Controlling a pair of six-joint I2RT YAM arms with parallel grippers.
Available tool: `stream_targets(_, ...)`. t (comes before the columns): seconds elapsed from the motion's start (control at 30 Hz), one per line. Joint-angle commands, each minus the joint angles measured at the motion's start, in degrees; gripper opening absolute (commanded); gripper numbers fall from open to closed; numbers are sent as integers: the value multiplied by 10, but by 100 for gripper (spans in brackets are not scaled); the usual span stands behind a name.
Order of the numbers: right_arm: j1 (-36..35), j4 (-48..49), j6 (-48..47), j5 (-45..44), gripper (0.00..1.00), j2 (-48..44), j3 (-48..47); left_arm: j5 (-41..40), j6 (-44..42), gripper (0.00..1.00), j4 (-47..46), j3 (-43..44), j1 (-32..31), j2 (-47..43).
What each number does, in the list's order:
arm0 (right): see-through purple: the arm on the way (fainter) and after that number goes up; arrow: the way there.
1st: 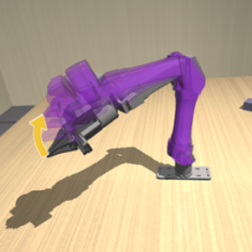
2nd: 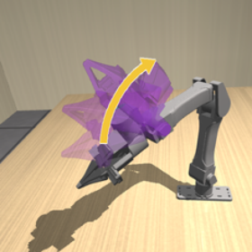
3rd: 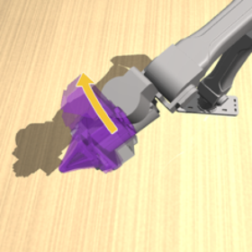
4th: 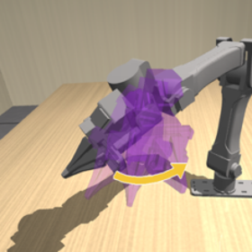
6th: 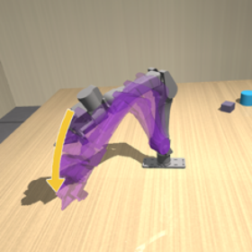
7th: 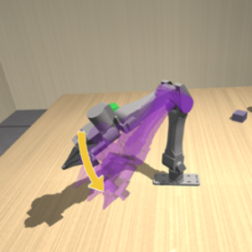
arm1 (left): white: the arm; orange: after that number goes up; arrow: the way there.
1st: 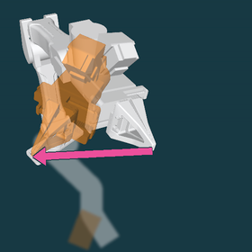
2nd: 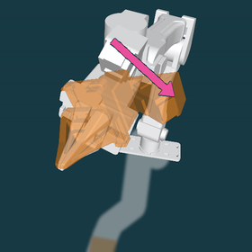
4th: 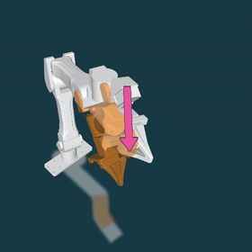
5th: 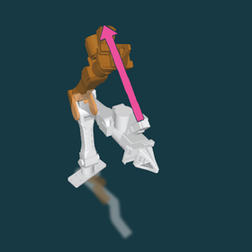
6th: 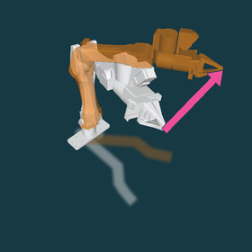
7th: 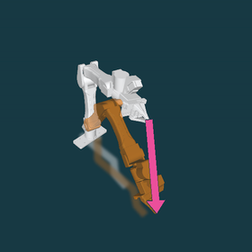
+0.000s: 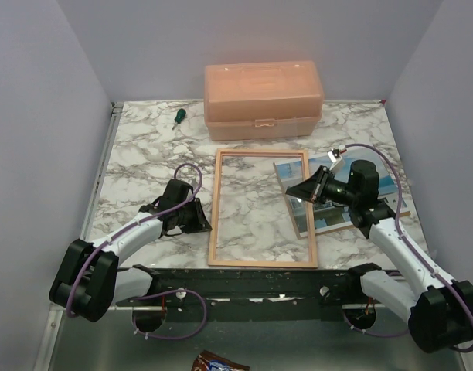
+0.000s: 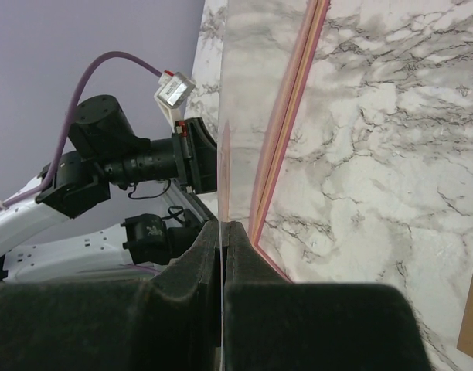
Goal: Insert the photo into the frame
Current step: Place the photo frame item in the photo frame.
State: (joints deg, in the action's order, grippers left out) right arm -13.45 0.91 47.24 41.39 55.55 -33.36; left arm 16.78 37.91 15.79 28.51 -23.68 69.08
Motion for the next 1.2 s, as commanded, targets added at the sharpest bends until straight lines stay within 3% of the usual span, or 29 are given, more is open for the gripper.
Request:
stream_targets(0.0, -2, 20, 3, 6, 1, -19, -5, -24, -20, 21, 31, -14, 0, 23)
stream_targets(0.5, -2, 81, 25, 1, 1, 17, 59, -24, -20, 21, 31, -14, 0, 24)
stream_targets(1.17, -1, 113, 16, 14, 1, 51, 70, -24, -20, 21, 31, -14, 0, 25)
